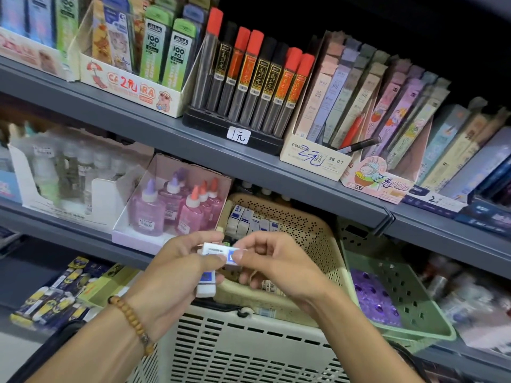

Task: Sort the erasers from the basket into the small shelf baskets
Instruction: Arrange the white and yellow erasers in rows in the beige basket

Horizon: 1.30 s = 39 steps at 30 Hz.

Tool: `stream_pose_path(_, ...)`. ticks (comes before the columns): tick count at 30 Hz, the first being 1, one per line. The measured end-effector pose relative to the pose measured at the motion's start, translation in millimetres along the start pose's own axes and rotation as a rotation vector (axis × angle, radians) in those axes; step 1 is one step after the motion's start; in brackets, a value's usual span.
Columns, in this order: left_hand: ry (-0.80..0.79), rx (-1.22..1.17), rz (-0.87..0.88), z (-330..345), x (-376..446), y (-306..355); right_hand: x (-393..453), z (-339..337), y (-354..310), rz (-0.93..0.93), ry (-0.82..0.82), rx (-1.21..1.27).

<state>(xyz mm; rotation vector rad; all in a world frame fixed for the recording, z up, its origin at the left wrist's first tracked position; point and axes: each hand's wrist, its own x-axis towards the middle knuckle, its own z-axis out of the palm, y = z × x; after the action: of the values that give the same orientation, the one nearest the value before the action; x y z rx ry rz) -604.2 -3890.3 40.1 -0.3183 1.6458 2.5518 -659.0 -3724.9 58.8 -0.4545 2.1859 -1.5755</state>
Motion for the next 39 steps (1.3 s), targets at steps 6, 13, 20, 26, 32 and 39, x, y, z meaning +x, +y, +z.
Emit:
stream_pose_path(6, -0.018, -0.191, -0.016, -4, 1, 5, 25, -48, 18, 0.179, 0.267, 0.103)
stream_pose_path(13, -0.046, -0.019, 0.034, -6, -1, 5, 87, -81, 32, 0.287, 0.373, -0.081)
stream_pose_path(20, 0.063, 0.016, 0.044, -8, 1, 3, 128, -71, 38, 0.274, 0.369, -0.316)
stream_pose_path(26, 0.096, 0.109, 0.035, 0, 3, -1, 102, -61, 33, 0.089, 0.46, -0.482)
stream_pose_path(32, 0.082, 0.176, 0.047, 6, 1, -5, 100, -57, 28, 0.166, 0.216, -0.695)
stream_pose_path(39, 0.1, 0.148, 0.065, 0, 3, -6, 108, -66, 32, 0.143, 0.253, -0.627)
